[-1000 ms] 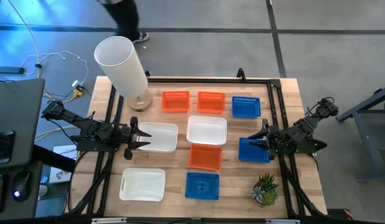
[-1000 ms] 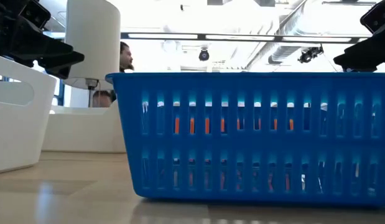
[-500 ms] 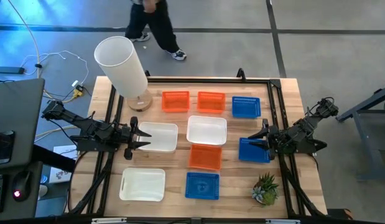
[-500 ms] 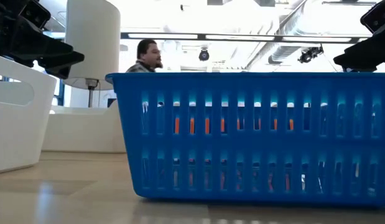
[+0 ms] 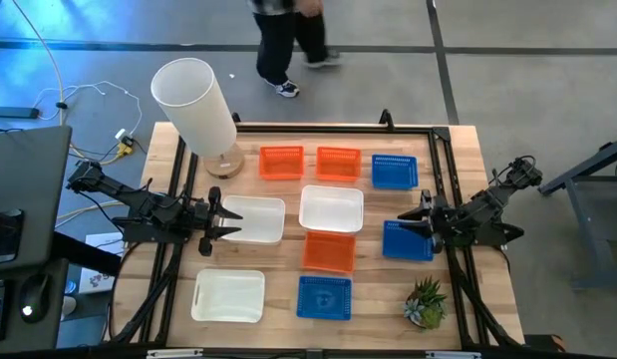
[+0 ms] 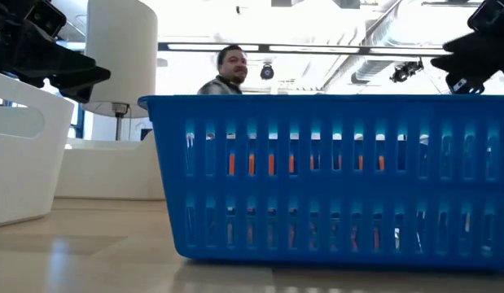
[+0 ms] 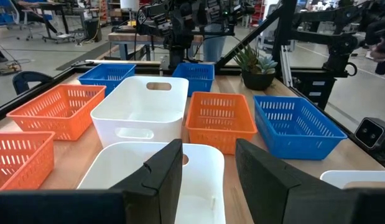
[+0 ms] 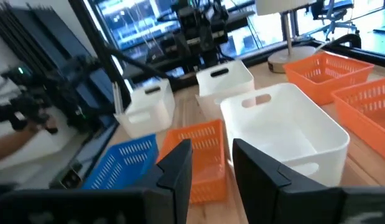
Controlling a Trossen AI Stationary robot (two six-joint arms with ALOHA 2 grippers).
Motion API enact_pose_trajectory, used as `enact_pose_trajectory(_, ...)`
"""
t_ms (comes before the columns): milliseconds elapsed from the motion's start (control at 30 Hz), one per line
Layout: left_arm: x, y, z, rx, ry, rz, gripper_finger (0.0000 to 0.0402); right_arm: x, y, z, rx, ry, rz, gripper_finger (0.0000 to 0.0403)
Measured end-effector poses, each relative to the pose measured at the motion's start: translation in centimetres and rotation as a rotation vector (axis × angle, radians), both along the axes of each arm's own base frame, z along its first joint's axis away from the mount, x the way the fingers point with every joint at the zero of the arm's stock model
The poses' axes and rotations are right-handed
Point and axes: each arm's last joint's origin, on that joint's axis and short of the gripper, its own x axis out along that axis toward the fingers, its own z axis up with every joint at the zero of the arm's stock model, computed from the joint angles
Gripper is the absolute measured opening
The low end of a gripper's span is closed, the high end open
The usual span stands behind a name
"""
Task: Stack baskets by color
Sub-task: Stack the middle blue bin on the top blue bin
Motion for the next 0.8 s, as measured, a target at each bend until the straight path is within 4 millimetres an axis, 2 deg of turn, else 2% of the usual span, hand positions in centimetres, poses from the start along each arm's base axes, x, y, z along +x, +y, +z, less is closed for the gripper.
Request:
enact_pose_trajectory(200, 0.0, 0.0, 0.0, -0.012, -0.001, 0.001, 0.0137, 0.0, -0.2, 1.1, 0.078, -0.100, -0.070, 0.0103)
enact_pose_trajectory(500, 0.0, 0.0, 0.0, -0.100, -0.008, 0.013, 0.0137, -0.2, -0.6, 2.8, 0.036, -0.242, -0.173, 0.0103)
enact_pose_trajectory(800, 0.0, 0.0, 0.0, -0.103, -0.008, 0.014, 0.0137, -0.5, -1.0, 3.9, -0.001, -0.314, -0.268, 0.0103)
